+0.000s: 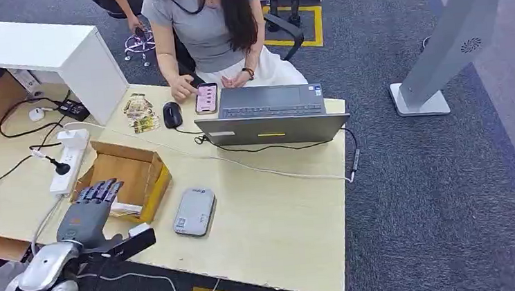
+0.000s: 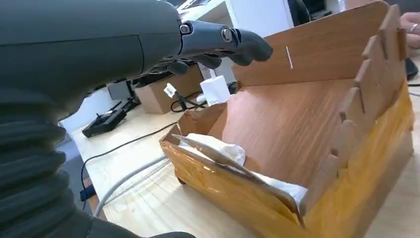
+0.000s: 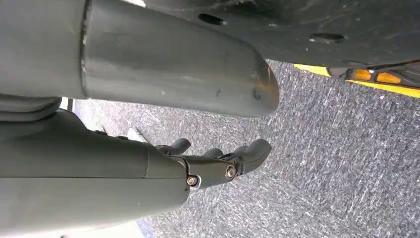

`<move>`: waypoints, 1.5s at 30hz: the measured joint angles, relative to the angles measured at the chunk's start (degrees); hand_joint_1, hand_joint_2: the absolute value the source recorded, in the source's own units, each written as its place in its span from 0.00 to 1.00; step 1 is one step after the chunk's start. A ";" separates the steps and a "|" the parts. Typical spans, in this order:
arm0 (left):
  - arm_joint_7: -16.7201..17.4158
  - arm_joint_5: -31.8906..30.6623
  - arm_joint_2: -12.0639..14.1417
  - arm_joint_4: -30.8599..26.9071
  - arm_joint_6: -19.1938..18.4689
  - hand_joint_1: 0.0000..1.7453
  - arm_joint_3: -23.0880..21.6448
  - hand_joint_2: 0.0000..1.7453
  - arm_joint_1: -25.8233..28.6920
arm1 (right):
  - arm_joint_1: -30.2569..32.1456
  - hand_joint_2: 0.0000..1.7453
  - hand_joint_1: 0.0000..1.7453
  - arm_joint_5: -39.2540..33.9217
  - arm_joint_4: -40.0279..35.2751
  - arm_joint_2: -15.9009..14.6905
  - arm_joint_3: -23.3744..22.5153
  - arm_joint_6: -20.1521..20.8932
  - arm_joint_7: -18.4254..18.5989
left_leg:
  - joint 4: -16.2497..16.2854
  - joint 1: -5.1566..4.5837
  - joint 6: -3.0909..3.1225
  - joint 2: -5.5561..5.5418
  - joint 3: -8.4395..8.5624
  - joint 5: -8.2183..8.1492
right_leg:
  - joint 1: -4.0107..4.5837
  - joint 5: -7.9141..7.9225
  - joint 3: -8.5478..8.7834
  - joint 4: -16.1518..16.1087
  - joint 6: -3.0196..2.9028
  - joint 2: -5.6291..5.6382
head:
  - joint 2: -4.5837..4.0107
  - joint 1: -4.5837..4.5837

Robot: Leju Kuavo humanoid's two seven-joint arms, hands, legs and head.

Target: Pass the card to the sensor for recognition and then transmit it.

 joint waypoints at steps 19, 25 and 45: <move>1.95 -1.11 -2.29 5.27 1.25 0.00 2.27 1.00 -5.91 | -0.04 0.00 0.00 0.00 0.00 -0.44 0.48 0.00 0.37 | 0.00 0.00 0.01 0.01 -0.01 0.00 | 0.00 0.01 -0.01 0.00 0.00 0.01 | 0.00 0.02; 2.12 -1.20 -2.80 5.88 1.46 0.00 2.32 1.00 -6.16 | -0.05 0.00 0.00 0.00 0.00 -0.50 0.48 0.00 0.37 | 0.00 0.00 0.01 0.01 -0.01 0.01 | 0.00 0.01 0.00 0.00 0.00 0.01 | 0.00 0.00; 1.95 -1.20 -3.82 6.71 0.63 0.00 2.32 1.00 -6.21 | -0.06 0.00 0.00 -0.09 0.00 -0.55 0.59 0.00 0.44 | 0.00 0.00 0.01 0.01 0.00 0.01 | 0.00 0.01 -0.01 0.00 0.00 0.02 | 0.00 0.00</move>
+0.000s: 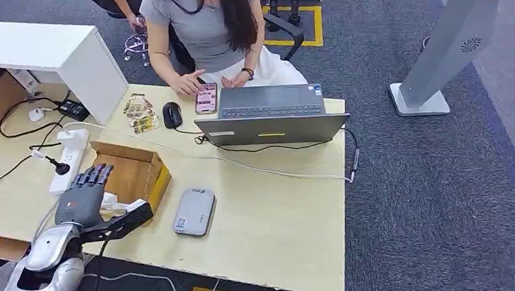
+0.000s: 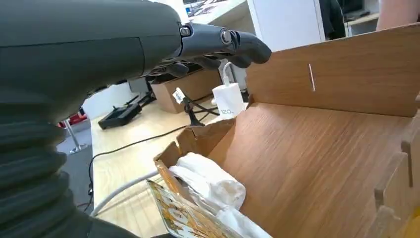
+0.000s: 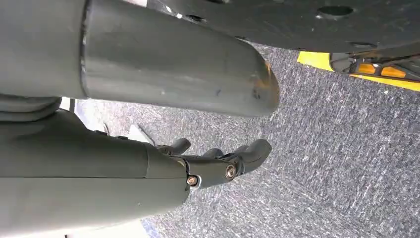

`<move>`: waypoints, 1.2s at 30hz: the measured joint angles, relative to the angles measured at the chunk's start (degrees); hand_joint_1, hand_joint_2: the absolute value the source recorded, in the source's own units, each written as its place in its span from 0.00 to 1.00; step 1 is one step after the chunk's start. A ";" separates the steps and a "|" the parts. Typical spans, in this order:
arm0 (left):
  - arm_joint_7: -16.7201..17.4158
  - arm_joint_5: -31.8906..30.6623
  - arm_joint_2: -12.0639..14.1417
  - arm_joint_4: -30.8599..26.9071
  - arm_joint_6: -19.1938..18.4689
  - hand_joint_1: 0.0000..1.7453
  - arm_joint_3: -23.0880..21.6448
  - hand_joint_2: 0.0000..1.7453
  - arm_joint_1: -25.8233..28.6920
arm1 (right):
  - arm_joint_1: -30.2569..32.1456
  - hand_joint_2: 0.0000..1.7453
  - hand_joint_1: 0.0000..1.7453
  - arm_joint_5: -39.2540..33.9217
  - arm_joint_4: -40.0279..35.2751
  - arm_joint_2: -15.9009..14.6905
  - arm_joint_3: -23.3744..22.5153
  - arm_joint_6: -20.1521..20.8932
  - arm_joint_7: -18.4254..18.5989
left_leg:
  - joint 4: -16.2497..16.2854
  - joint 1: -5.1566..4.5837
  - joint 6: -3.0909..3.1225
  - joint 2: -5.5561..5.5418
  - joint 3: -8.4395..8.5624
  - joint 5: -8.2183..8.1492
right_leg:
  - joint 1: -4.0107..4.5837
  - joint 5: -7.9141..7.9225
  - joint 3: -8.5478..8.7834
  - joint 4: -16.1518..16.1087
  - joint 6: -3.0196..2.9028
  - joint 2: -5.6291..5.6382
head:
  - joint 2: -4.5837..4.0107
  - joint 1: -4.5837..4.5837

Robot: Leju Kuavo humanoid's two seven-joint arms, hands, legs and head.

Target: Pass the card to the sensor for recognition and then transmit it.

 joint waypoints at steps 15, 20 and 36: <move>-0.37 0.13 -0.35 0.07 -0.02 0.00 0.00 1.00 -0.05 | 0.00 0.00 0.00 -0.02 0.00 0.00 0.55 0.00 0.00 | 0.00 0.00 0.00 0.00 0.00 0.00 | 0.00 0.00 0.00 0.00 0.00 0.00 | 0.00 0.00; -0.37 0.15 -0.35 0.07 0.00 0.00 0.00 1.00 -0.06 | 0.00 0.00 0.00 -0.02 0.00 -0.02 0.83 0.02 0.00 | 0.00 0.00 0.00 0.00 0.00 0.00 | 0.00 0.00 0.00 0.00 0.00 0.00 | 0.00 0.00; -0.37 0.15 -0.35 0.09 0.00 0.00 0.00 1.00 -0.06 | 0.00 0.00 0.00 -0.02 0.02 -0.07 0.87 0.00 0.00 | 0.00 0.00 0.00 0.00 0.00 0.00 | 0.00 0.00 0.00 0.00 0.00 0.00 | 0.00 0.00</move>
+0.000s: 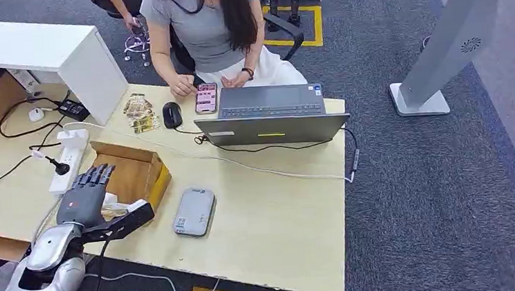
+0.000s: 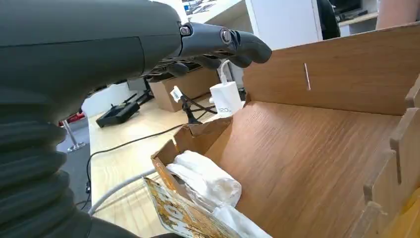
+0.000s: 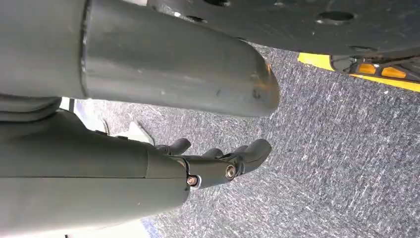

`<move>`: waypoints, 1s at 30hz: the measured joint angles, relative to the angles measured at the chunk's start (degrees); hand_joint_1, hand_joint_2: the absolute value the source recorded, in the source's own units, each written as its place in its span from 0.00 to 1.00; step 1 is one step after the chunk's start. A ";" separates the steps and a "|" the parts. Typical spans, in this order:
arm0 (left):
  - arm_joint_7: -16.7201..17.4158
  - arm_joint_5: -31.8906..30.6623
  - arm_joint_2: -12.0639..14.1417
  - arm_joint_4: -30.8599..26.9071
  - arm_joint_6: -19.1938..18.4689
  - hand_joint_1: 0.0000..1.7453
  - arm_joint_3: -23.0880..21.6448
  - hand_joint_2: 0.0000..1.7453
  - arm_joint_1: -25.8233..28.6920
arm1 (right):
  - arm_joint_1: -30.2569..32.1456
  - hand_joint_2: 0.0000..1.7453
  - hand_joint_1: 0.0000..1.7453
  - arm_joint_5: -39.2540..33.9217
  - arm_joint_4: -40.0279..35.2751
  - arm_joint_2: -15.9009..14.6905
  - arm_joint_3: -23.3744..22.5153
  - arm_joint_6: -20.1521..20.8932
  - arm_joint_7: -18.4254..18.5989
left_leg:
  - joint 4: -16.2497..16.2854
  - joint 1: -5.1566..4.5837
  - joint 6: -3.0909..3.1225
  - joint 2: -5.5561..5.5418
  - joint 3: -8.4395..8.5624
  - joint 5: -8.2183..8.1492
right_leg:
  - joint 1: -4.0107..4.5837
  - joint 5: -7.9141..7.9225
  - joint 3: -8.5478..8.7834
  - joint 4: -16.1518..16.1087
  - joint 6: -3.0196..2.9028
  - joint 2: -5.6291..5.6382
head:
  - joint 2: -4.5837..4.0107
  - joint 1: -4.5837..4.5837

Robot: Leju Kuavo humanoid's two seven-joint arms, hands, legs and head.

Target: Pass the card to the sensor for recognition and then transmit it.

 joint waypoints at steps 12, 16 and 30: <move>0.00 0.00 0.00 0.00 0.00 0.00 0.00 1.00 0.00 | 0.00 1.00 0.00 0.00 0.00 0.00 0.00 0.02 0.00 | 0.00 0.00 0.00 0.00 0.00 0.00 | 0.00 0.00 0.00 0.00 0.00 0.00 | 0.00 0.00; 0.22 1.47 0.26 0.24 -7.03 0.00 -0.07 1.00 -0.28 | -0.03 1.00 0.00 -0.26 0.00 -0.02 0.00 0.30 0.55 | 0.00 0.00 0.00 0.00 0.00 0.00 | 0.00 0.00 0.00 0.00 0.00 0.00 | 0.00 0.00; 0.74 3.43 2.01 2.32 -9.94 0.00 -2.23 1.00 -1.97 | -0.20 1.00 0.00 -0.92 -0.02 -0.31 0.00 0.70 1.11 | 0.01 0.00 0.00 0.03 0.01 0.00 | 0.00 0.01 -0.02 0.00 -0.01 0.04 | 0.00 0.00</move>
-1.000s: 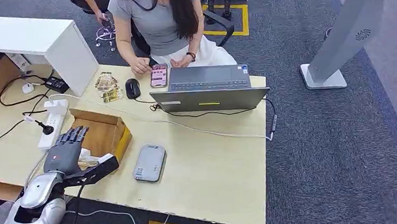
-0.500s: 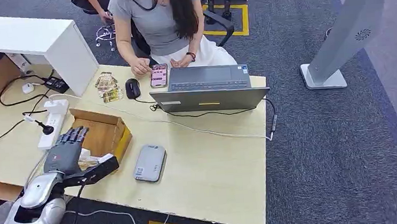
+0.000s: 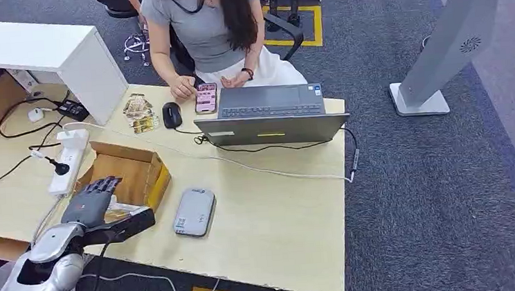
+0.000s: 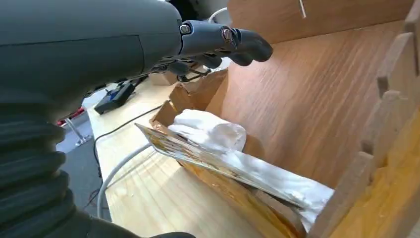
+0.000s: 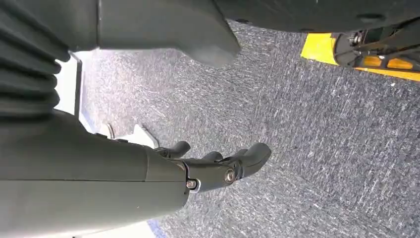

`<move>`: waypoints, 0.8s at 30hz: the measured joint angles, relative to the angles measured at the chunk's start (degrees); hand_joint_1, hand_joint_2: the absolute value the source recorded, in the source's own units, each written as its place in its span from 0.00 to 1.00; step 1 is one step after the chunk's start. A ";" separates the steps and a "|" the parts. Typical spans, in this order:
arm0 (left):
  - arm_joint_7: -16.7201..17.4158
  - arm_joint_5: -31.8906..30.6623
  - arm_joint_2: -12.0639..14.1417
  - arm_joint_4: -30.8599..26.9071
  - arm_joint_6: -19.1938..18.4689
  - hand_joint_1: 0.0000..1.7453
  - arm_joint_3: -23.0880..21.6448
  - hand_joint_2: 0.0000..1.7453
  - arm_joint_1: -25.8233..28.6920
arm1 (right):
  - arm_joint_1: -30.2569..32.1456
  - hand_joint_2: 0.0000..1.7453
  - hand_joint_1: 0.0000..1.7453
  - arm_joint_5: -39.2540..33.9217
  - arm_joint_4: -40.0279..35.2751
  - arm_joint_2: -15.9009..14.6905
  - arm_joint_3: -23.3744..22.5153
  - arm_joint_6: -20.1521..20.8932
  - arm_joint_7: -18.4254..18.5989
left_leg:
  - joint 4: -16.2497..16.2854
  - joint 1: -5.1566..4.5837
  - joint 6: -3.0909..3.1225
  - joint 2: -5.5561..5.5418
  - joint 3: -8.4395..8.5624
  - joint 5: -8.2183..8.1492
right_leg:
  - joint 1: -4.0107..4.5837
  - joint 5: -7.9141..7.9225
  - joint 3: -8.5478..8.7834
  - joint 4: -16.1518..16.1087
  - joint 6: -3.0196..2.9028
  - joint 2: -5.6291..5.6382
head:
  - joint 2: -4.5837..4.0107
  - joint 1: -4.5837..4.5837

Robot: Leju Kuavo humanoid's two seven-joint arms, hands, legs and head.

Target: Pass the card to the sensor for recognition and then transmit it.

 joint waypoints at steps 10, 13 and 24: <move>0.65 0.66 0.61 0.24 0.04 0.00 -0.64 1.00 -0.16 | -0.06 1.00 0.00 -0.02 0.00 -0.11 0.00 0.04 0.09 | 0.00 0.00 0.00 0.01 0.00 0.00 | 0.00 0.00 0.00 0.00 0.00 0.00 | 0.00 0.00; 0.66 0.66 0.63 0.31 0.04 0.00 -0.66 1.00 -0.17 | -0.06 1.00 0.00 -0.02 0.00 -0.11 0.00 0.07 0.09 | 0.00 0.00 0.00 0.01 0.00 0.00 | 0.00 0.00 0.00 0.00 0.00 0.00 | 0.00 0.00; -0.07 1.16 0.59 0.48 3.06 1.00 -0.75 1.00 -0.23 | -0.07 1.00 0.00 -0.04 0.00 -0.11 0.00 0.07 0.09 | 0.00 0.00 0.00 0.00 0.00 0.00 | 0.00 0.01 0.01 0.00 -0.01 0.00 | 0.00 0.00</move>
